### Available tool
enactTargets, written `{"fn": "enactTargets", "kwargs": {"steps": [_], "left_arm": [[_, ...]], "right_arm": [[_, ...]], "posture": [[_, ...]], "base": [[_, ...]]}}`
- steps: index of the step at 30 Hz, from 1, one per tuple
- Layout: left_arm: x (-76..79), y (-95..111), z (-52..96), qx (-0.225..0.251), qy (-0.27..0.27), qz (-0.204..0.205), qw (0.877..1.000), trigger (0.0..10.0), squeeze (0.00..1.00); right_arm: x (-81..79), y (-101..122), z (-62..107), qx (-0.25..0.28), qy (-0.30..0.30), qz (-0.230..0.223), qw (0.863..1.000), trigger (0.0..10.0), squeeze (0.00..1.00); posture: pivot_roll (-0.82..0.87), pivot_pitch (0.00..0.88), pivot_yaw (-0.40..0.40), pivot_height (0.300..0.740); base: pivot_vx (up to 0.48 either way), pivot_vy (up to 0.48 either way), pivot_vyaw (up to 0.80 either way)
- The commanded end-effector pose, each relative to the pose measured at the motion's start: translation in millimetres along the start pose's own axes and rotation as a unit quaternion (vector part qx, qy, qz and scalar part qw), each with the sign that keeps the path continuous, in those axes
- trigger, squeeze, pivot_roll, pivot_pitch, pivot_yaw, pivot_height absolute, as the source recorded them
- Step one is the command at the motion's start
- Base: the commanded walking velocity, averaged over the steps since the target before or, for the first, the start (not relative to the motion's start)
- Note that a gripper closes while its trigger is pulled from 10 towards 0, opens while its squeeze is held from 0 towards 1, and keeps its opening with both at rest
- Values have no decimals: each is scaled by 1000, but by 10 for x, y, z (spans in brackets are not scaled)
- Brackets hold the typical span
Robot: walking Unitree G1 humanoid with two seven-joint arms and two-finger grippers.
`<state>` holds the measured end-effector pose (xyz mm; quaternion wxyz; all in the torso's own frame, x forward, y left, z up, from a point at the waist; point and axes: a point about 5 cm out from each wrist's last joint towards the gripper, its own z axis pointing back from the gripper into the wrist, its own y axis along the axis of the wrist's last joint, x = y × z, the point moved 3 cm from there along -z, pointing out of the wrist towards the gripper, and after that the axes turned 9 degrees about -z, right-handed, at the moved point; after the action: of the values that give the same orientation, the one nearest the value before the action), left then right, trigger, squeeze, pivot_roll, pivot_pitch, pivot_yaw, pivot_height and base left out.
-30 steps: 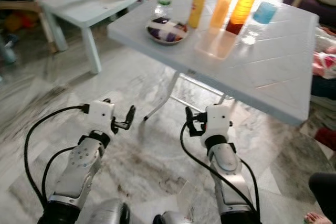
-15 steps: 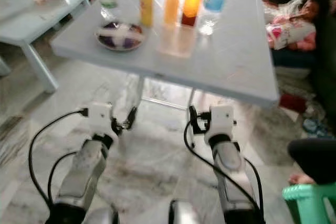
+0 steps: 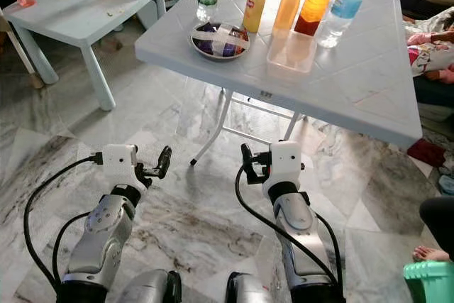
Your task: Restocking fridge
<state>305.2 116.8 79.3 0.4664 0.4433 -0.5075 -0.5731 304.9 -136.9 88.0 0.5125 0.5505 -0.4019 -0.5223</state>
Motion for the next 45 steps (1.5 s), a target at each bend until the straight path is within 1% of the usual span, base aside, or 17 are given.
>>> {"fn": "enactTargets", "kwargs": {"steps": [1, 4, 8, 14, 18, 20, 24, 27, 29, 32, 34, 35, 36, 38, 42, 43, 45], "left_arm": [[52, 120, -29, 17, -16, -9, 1000, 10000, 0], [35, 231, -49, 32, -21, -32, 999, 10000, 0], [51, 346, -94, 47, -26, -39, 998, 10000, 0], [133, 427, -123, 62, -38, -19, 997, 10000, 0], [156, 484, -108, 59, -38, -10, 997, 10000, 0], [110, 554, -99, 69, -27, 3, 997, 10000, 0], [66, 535, -84, 67, -25, 1, 997, 10000, 0], [17, 501, -61, 64, -18, 1, 998, 10000, 0], [-59, 456, -21, 58, -3, 3, 998, 10000, 0], [-123, 373, 66, 58, 8, -29, 998, 10000, 0], [-140, 337, 90, 54, 11, -32, 998, 10000, 0], [-158, 304, 113, 52, 15, -36, 998, 10000, 0], [-203, 241, 158, 46, 24, -44, 998, 10000, 0], [-242, 198, 191, 41, 30, -46, 998, 10000, 0], [-305, 228, 160, 49, 49, -38, 997, 10000, 0], [-292, 247, 132, 53, 47, -30, 997, 10000, 0], [-260, 289, 82, 60, 40, -36, 997, 10000, 0]], "right_arm": [[82, 61, -9, 9, -14, 0, 1000, 10000, 0], [101, 84, -15, 11, -15, 1, 1000, 10000, 0], [118, 133, -41, 16, -15, 3, 1000, 10000, 0], [94, 186, -48, 23, -15, 1, 1000, 10000, 0], [88, 300, -44, 38, -28, -29, 998, 10000, 0], [72, 441, -21, 60, -30, -44, 997, 10000, 0], [62, 511, 34, 80, -14, -81, 993, 10000, 0], [121, 460, 68, 67, -29, -62, 995, 10000, 0], [156, 402, 130, 60, -33, -29, 997, 10000, 0], [194, 285, 214, 40, -43, -1, 998, 10000, 0], [213, 251, 242, 38, -48, 11, 998, 10000, 0], [235, 214, 274, 37, -54, 15, 998, 10000, 0], [278, 168, 342, 44, -68, -16, 997, 10000, 0], [313, 145, 387, 44, -81, -21, 995, 10000, 0], [281, 213, 355, 56, -70, -23, 996, 10000, 0], [269, 242, 324, 61, -64, -24, 996, 10000, 0], [251, 307, 268, 74, -61, -20, 995, 10000, 0]], "posture": [[89, 167, -61, 740], [91, 177, -58, 740], [95, 180, -64, 740], [89, 189, -64, 740], [88, 187, -61, 740], [90, 181, -61, 740], [94, 175, -64, 740], [109, 172, -67, 740], [113, 163, -62, 740], [106, 150, -58, 740], [101, 134, -56, 740], [99, 125, -56, 740], [98, 105, -52, 740], [91, 82, -50, 740], [84, 61, -41, 740], [83, 60, -41, 740], [84, 60, -40, 740]], "base": [[0, 0, 0], [0, 0, 0], [0, 0, -152], [271, 0, -693], [476, 0, -537], [469, 0, -200], [472, 0, 0], [480, 0, 0], [480, 0, 0], [280, 0, 0], [124, 0, 0], [0, 0, 0], [0, 0, 0], [0, 0, 0], [0, 0, 0], [0, 0, 0], [0, 0, 0]]}}
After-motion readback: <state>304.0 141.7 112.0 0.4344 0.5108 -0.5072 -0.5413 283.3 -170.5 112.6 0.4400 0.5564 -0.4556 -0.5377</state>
